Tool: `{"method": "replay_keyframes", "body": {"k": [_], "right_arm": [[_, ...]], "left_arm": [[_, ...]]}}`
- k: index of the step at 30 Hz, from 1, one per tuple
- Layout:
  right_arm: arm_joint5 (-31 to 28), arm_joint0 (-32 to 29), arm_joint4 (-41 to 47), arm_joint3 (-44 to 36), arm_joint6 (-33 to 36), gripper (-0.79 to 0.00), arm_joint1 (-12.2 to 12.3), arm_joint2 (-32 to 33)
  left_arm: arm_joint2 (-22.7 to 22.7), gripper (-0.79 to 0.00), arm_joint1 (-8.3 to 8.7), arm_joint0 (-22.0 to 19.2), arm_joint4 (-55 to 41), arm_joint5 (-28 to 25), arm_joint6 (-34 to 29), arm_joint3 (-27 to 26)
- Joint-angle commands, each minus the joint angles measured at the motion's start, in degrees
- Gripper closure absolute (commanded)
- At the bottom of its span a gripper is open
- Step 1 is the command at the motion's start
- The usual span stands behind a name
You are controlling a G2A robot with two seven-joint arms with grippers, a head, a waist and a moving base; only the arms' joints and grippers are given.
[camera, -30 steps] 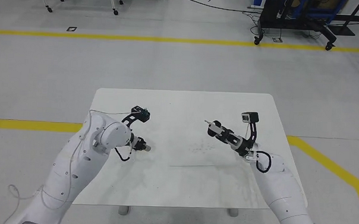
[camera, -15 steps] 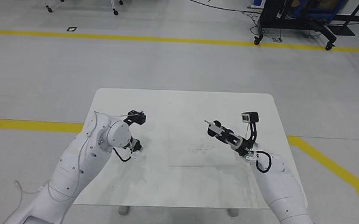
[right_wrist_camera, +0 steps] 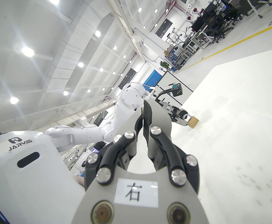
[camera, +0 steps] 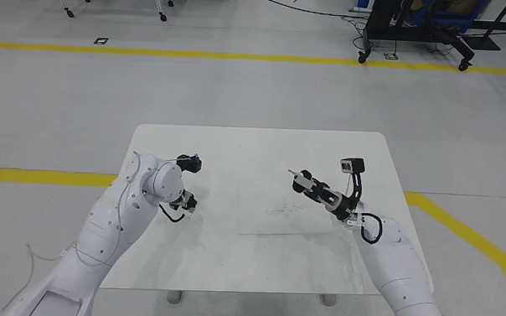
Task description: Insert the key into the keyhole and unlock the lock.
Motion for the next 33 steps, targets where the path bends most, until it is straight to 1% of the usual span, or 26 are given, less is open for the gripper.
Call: {"method": "replay_keyframes", "body": {"k": [1, 2, 3, 4, 5, 6, 13, 21, 26, 33], "right_arm": [[0.00, 0.00, 0.00, 0.00, 0.00, 0.000, 0.00, 0.00], [0.00, 0.00, 0.00, 0.00, 0.00, 0.000, 0.00, 0.00], [0.00, 0.00, 0.00, 0.00, 0.00, 0.000, 0.00, 0.00], [0.00, 0.00, 0.00, 0.00, 0.00, 0.000, 0.00, 0.00], [0.00, 0.00, 0.00, 0.00, 0.00, 0.000, 0.00, 0.00], [0.00, 0.00, 0.00, 0.00, 0.00, 0.000, 0.00, 0.00], [0.00, 0.00, 0.00, 0.00, 0.00, 0.000, 0.00, 0.00], [0.00, 0.00, 0.00, 0.00, 0.00, 0.000, 0.00, 0.00], [0.00, 0.00, 0.00, 0.00, 0.00, 0.000, 0.00, 0.00], [0.00, 0.00, 0.00, 0.00, 0.00, 0.000, 0.00, 0.00]], "left_arm": [[0.39, -0.252, -0.27, -0.48, -0.85, -0.47, 0.67, 0.76], [0.57, -0.200, -0.38, -0.74, -1.14, -0.70, 0.79, 1.26], [0.87, -0.108, -0.49, -1.05, -0.95, -0.71, 0.87, 1.68], [1.12, -0.071, -0.63, -1.31, -1.05, -0.70, 0.99, 2.02], [1.35, -0.015, -0.75, -1.57, -1.23, -0.78, 1.05, 2.37], [1.63, 0.000, -0.87, -1.87, -1.19, -0.87, 0.96, 2.78], [3.76, 0.000, -1.52, -4.25, 0.28, -3.62, 0.08, 4.49], [5.32, 0.000, -2.10, -6.24, 3.23, -6.15, 2.78, 5.34], [6.67, 0.000, -2.78, -7.72, 3.73, -7.54, 3.26, 8.09], [8.63, 0.000, -3.95, -9.34, 3.85, -8.15, 3.93, 11.01]]}}
